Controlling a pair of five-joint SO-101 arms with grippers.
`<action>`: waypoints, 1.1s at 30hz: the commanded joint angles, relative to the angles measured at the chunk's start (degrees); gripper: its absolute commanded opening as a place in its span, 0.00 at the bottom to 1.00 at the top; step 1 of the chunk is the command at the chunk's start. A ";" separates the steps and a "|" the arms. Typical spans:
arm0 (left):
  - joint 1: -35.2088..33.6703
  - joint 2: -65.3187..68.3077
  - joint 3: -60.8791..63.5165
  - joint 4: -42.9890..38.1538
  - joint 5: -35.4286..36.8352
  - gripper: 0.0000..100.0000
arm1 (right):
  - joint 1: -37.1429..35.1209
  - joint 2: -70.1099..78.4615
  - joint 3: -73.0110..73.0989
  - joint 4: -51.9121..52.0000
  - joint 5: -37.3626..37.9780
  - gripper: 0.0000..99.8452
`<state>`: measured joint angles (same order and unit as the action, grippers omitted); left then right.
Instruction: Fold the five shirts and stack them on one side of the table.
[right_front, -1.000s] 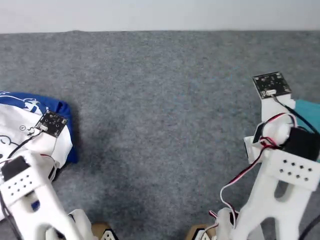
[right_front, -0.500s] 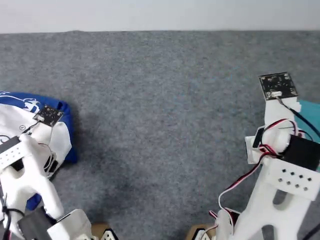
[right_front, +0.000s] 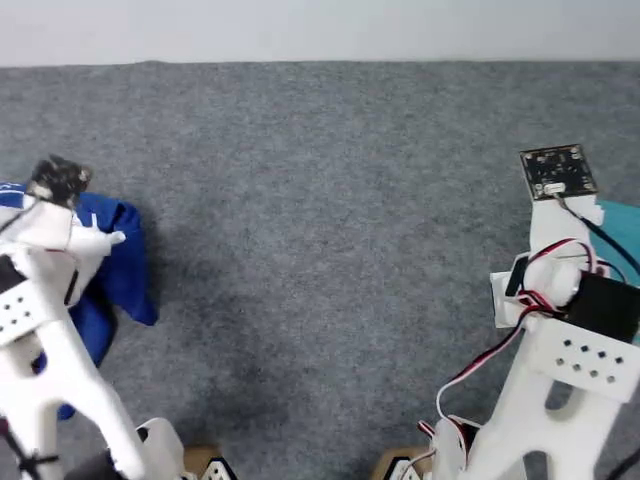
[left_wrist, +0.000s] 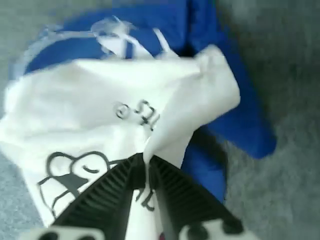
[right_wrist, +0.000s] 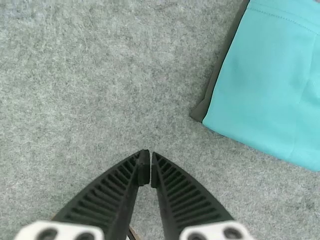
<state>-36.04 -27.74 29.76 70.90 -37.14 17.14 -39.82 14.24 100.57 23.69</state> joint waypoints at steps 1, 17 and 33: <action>3.96 -6.68 -3.91 0.62 8.26 0.00 | -0.57 -1.45 -0.35 2.33 -0.44 0.01; 39.74 -16.00 -6.55 0.35 27.08 0.00 | -0.57 -1.45 -0.26 2.33 -0.44 0.01; 65.76 -11.43 -7.60 -15.56 27.69 0.00 | -0.40 -1.45 2.99 2.33 -0.44 0.01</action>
<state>28.92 -41.19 25.71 59.74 -9.89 17.14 -39.82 16.53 100.66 23.69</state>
